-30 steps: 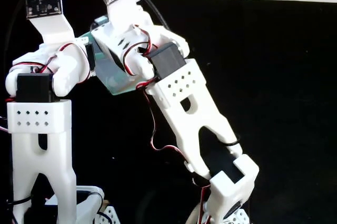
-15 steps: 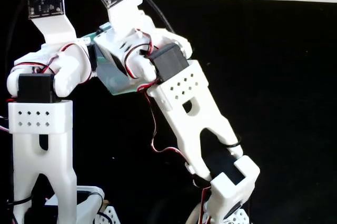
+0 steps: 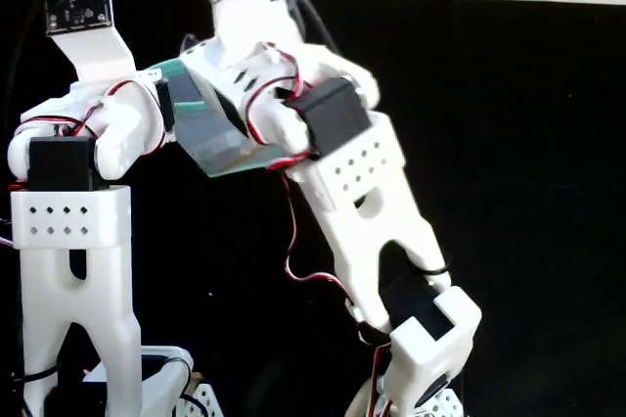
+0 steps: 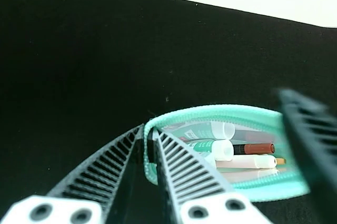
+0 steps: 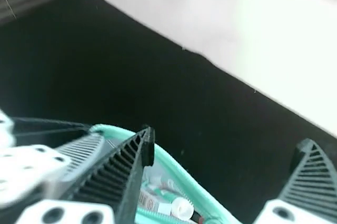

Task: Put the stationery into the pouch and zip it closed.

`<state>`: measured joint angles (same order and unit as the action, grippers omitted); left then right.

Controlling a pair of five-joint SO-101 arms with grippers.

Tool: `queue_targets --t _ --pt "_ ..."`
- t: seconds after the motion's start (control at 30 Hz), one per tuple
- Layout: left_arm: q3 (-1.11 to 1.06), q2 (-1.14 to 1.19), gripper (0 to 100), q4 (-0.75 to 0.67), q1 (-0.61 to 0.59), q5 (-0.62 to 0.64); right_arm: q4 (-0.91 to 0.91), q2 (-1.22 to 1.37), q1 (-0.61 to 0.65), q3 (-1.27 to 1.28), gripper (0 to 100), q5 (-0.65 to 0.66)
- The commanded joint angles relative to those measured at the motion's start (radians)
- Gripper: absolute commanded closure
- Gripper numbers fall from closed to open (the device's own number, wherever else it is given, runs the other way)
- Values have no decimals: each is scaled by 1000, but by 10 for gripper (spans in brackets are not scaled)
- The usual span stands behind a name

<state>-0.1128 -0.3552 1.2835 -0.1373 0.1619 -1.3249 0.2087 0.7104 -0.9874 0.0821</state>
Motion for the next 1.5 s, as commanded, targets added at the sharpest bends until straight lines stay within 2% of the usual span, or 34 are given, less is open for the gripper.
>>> queue_targets --t 0.0,0.2,0.4,0.8,0.93,1.2,1.33,1.47 --pt "-42 18 993 0 -5 -5 -88 -13 -18 -143 613 9" --pt "-42 18 993 0 -5 -5 -263 -12 -94 -243 613 11" --pt "-42 18 993 0 -5 -5 -430 -4 -160 -232 613 12" --pt "-42 18 993 0 -8 -5 -430 93 -226 -76 613 12" --pt "-42 18 993 0 -8 -5 -433 108 -245 -76 613 49" --pt "-42 18 993 0 -8 -5 -437 88 -366 -82 613 118" --pt "-42 18 993 0 -8 -5 -437 54 -378 67 613 129" --pt "-42 18 993 0 -8 -5 -437 1 -357 202 615 203"
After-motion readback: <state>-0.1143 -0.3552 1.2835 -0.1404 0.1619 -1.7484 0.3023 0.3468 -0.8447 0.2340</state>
